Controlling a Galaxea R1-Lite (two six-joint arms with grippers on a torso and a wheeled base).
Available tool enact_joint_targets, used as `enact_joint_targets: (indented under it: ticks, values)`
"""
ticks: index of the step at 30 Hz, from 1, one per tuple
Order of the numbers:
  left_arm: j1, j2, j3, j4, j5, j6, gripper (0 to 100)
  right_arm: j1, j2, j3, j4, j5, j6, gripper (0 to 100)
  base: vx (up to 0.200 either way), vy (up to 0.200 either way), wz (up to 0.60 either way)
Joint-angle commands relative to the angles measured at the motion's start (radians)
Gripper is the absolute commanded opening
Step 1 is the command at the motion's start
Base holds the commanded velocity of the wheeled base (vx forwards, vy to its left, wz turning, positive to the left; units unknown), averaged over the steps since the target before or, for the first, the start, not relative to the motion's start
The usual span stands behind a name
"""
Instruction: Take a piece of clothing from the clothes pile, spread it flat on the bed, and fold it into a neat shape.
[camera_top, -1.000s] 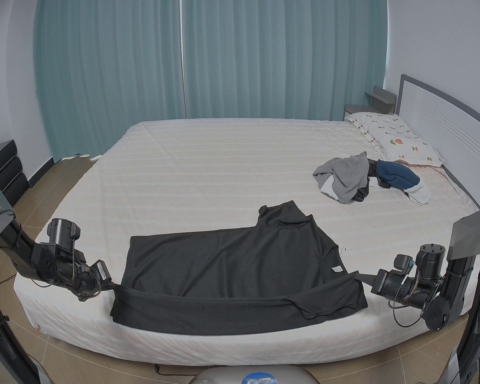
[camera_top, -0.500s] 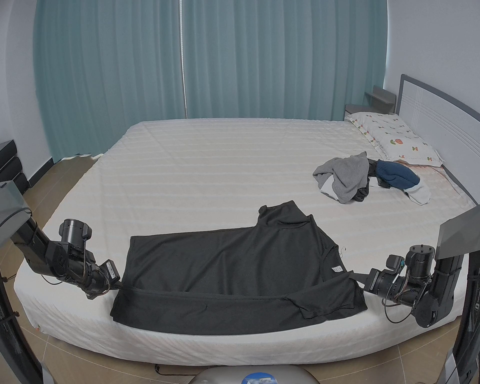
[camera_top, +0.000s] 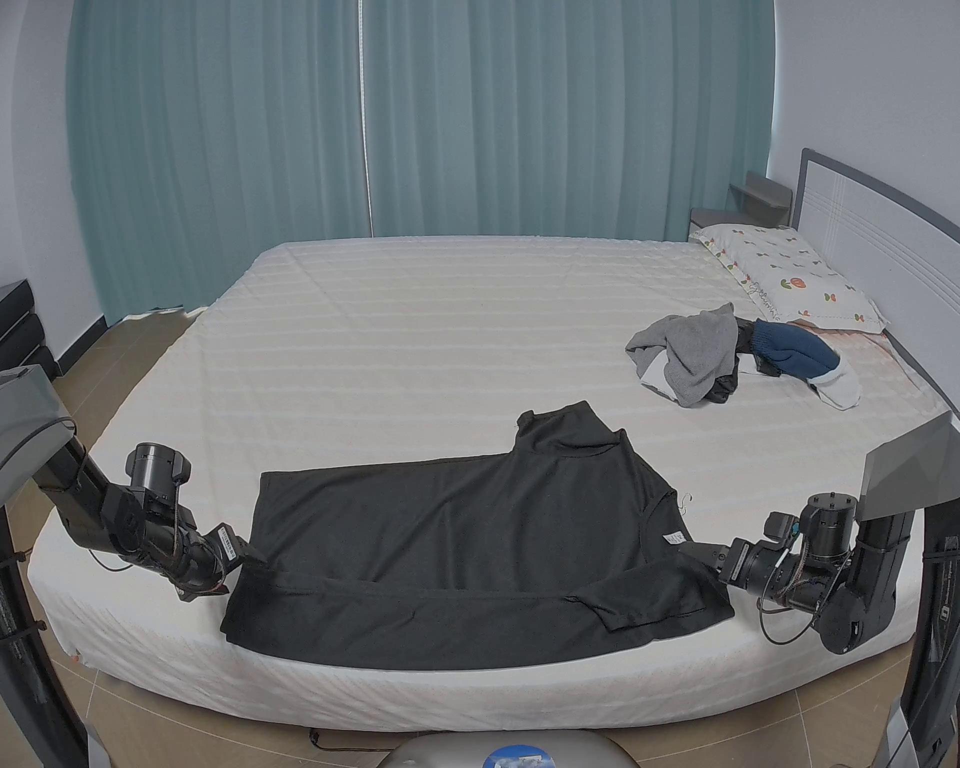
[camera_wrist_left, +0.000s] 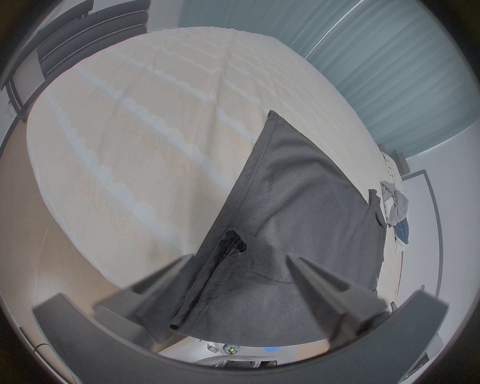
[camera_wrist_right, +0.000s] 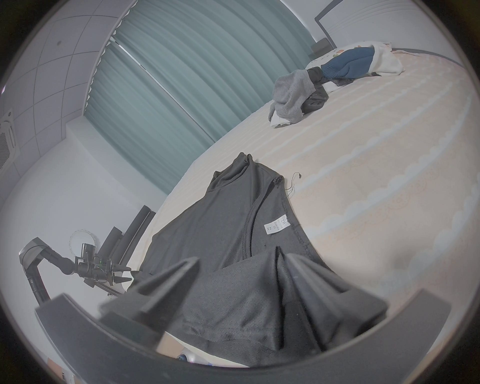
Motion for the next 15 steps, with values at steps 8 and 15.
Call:
enact_joint_targets:
  ticks: [8,15]
  values:
    - [0.026,-0.131,0.054,-0.003,-0.007,-0.077,100,-0.007,-0.137,0.058,-0.014,-0.004,0.141,100,0.0,0.0,0.0]
    - [0.028,-0.176,0.09,-0.003,-0.007,-0.097,100,-0.013,-0.164,0.087,-0.012,-0.004,0.164,100,0.0,0.0,0.0]
